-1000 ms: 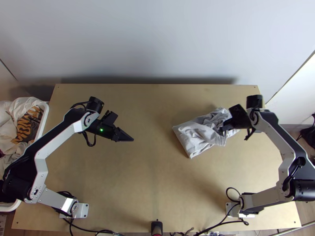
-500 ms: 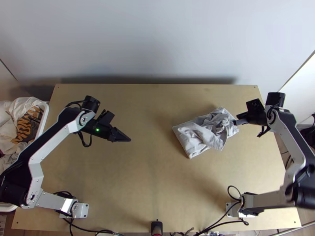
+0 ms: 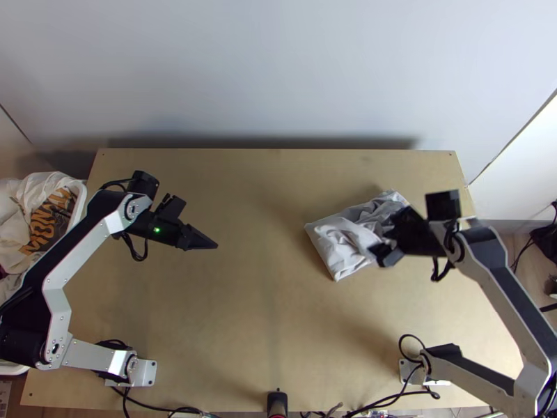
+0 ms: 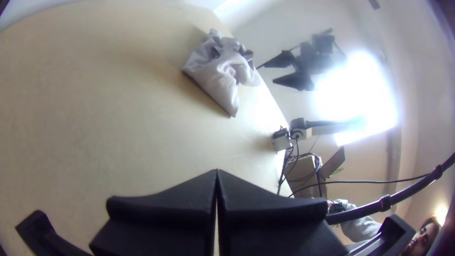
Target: Fold the t-shirt
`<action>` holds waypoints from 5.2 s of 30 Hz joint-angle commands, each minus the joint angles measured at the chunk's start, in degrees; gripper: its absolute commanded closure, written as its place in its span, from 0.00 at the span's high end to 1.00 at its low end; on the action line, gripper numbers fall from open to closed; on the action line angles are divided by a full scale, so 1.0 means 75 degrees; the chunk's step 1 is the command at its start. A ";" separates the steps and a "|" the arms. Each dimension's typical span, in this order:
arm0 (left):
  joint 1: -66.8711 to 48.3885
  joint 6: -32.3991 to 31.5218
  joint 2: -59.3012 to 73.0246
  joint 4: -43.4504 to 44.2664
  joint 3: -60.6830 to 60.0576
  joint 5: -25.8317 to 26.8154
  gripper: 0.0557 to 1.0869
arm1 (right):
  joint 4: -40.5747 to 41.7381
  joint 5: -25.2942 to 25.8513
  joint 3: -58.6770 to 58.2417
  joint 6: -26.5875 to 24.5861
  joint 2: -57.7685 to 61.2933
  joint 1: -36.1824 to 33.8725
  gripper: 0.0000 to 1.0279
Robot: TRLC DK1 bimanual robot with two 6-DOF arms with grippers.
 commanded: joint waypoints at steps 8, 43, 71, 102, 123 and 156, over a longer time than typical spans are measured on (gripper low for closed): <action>0.0533 0.0134 -0.0026 -0.0111 -0.0108 0.0003 0.03 | -0.2909 -0.0259 -0.1356 -0.0456 -0.0396 -0.0032 0.97; 0.1107 0.0451 -0.0401 -0.1552 0.1064 -0.0676 0.03 | 0.1427 -0.1935 -0.0770 0.2591 0.3295 -0.1977 0.95; 0.1494 0.0439 -0.0284 -0.1517 0.1275 -0.0676 0.03 | 0.1040 -0.1126 0.1199 0.1126 0.4678 -0.2165 0.03; 0.1752 0.0708 -0.0495 -0.1540 0.0700 -0.0582 0.03 | 0.0923 0.0866 0.4468 -0.1323 0.6448 -0.4743 0.03; 0.2115 0.0767 -0.0776 -0.1388 0.0056 -0.0571 0.03 | 0.1497 0.0725 0.5570 -0.1780 0.7608 -0.3922 0.03; 0.3181 0.1248 -0.1515 -0.1599 0.0243 -0.0418 0.26 | 0.0887 0.1241 0.0882 0.0024 0.0401 -0.4040 0.96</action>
